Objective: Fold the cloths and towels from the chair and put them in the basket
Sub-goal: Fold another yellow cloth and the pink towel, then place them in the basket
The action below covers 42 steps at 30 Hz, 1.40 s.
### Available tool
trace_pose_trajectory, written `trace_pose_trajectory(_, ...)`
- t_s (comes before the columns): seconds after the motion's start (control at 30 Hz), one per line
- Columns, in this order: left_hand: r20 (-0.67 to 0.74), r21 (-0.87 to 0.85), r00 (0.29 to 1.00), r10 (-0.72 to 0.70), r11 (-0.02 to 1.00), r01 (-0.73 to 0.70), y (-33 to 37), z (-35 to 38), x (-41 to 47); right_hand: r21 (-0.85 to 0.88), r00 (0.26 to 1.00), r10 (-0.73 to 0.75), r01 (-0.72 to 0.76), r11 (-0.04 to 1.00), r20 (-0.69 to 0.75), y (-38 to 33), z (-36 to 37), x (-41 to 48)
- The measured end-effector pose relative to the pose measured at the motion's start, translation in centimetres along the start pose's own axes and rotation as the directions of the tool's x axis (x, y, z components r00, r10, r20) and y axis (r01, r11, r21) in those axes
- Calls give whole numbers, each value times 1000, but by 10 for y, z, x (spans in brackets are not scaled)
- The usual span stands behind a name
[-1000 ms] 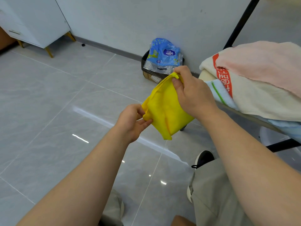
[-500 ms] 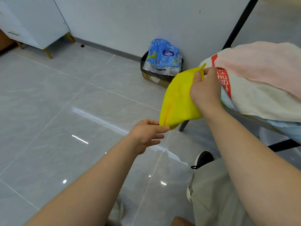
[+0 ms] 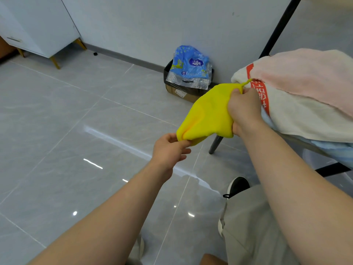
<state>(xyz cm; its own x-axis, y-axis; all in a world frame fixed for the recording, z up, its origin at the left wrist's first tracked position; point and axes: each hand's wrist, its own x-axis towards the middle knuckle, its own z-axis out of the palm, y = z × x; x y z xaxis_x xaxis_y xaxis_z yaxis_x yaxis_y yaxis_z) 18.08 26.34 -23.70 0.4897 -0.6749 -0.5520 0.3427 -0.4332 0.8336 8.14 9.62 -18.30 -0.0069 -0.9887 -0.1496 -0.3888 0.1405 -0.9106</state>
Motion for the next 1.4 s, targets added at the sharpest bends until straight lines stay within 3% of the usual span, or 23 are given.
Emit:
trace_pose_trajectory(0.3, -132, -71, 977, 169, 981, -179, 12, -6, -3, 13, 999, 34, -34, 999, -4, -4, -4, -1)
trace_pose_trajectory(0.4, -108, -80, 973, 203, 974, -212, 16, -10, -2, 5, 999, 32, -32, 999, -4, -5, -6, -1)
trace_pose_trajectory(0.8, 27, -318, 999, -42, 947, 48, 31, -22, -1, 0, 1000, 9, -9, 1000, 11, -4, -10, 3)
trace_pose_trajectory(0.97, 153, -284, 985, -85, 951, 126, 31, -25, -4, -21, 1000, -22, 22, 1000, 20, -2, -9, 3)
trace_pose_trajectory(1.13, 198, -380, 973, -119, 906, 188, 36, -28, -3, -53, 998, -41, 43, 998, 40, -4, -10, 2)
trace_pose_trajectory(1.4, 227, -277, 959, -171, 932, 232, 28, -26, -1, -125, 991, -123, 127, 984, 45, -9, -14, -7)
